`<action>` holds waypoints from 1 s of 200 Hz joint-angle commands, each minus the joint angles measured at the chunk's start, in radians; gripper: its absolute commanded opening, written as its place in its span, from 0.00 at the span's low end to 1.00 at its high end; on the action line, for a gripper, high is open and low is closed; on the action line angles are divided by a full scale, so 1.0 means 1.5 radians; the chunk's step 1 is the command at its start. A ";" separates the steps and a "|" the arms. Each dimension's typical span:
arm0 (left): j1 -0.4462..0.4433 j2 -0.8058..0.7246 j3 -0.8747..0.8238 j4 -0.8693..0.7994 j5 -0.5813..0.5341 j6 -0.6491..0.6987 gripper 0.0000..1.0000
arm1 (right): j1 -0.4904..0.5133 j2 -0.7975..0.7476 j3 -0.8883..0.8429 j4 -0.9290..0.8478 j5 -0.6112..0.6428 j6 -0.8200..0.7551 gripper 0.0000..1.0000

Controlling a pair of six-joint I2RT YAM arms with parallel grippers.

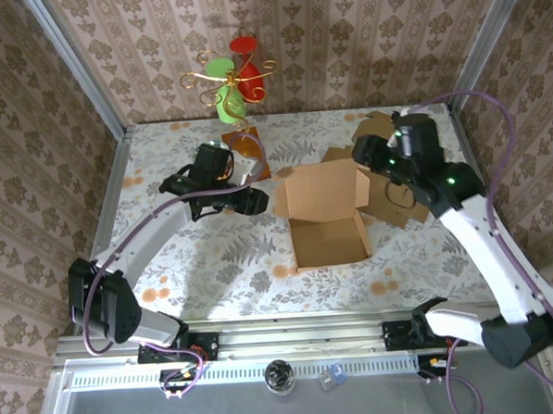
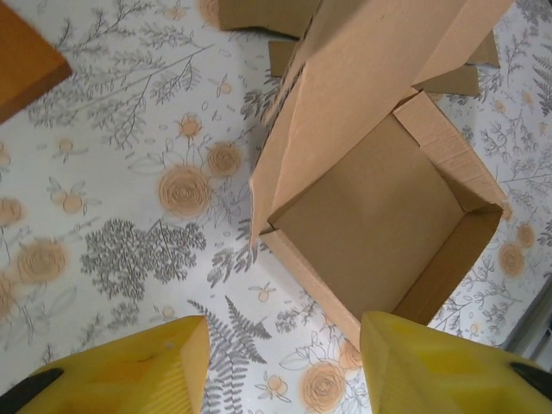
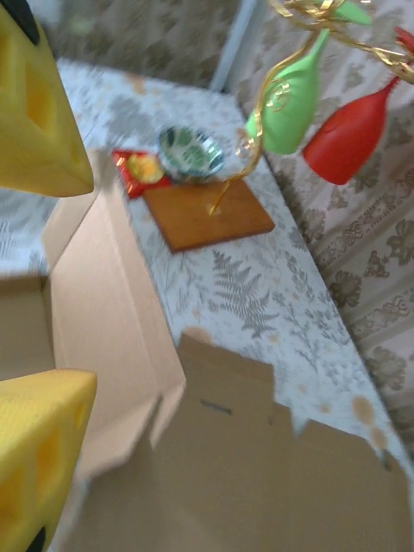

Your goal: Fold the paper box

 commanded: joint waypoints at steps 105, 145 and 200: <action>-0.016 0.161 0.138 -0.060 0.010 0.108 0.52 | -0.127 0.238 0.008 -0.126 -0.144 -0.425 0.58; -0.022 0.189 0.152 -0.054 0.004 0.098 0.52 | -0.127 0.289 0.039 -0.125 -0.177 -0.435 0.52; -0.032 0.222 0.177 -0.042 -0.004 0.084 0.50 | -0.127 0.318 0.059 -0.128 -0.190 -0.435 0.39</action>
